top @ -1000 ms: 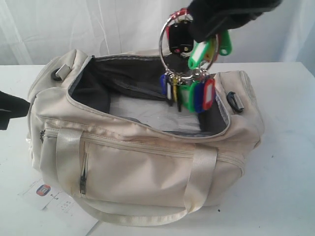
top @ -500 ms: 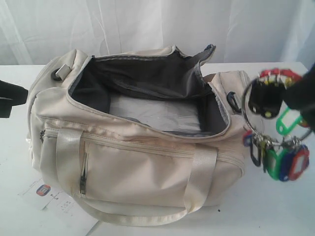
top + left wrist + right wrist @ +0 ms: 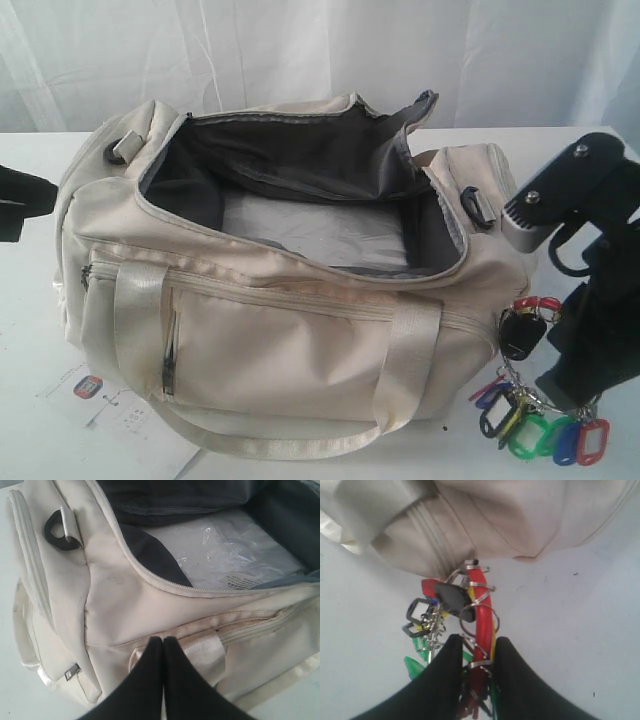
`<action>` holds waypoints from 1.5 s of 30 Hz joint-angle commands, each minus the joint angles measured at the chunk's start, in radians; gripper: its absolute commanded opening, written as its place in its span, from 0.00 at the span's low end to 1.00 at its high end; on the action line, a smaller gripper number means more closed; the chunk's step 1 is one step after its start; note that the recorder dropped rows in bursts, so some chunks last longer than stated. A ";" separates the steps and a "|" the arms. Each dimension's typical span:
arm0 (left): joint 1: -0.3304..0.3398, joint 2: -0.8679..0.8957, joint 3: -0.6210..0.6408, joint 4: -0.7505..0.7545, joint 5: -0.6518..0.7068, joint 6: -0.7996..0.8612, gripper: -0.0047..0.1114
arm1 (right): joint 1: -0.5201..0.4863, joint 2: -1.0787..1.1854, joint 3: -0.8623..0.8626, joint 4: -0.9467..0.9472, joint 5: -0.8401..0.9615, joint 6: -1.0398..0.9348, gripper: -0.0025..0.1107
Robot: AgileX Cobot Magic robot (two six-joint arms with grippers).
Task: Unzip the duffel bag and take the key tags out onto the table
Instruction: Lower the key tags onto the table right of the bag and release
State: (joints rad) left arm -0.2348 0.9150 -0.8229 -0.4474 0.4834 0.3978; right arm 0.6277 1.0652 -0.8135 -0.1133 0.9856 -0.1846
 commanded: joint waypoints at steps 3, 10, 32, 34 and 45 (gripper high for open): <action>0.002 -0.006 -0.003 -0.018 0.008 -0.008 0.04 | -0.121 0.169 0.009 0.203 -0.091 -0.264 0.02; 0.002 -0.006 -0.003 -0.020 0.010 -0.008 0.04 | -0.205 0.344 0.011 0.288 -0.160 -0.334 0.02; 0.002 -0.006 0.012 -0.045 -0.003 -0.004 0.04 | -0.210 0.425 0.011 0.411 -0.299 -0.285 0.18; 0.002 -0.006 0.012 -0.045 -0.005 -0.004 0.04 | -0.210 0.419 0.006 0.409 -0.293 -0.262 0.28; 0.002 -0.006 0.012 -0.045 -0.012 -0.004 0.04 | -0.210 0.225 0.006 0.195 -0.271 -0.106 0.61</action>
State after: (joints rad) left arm -0.2348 0.9150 -0.8147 -0.4745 0.4666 0.3978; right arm 0.4200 1.3590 -0.8056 0.1109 0.7184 -0.3303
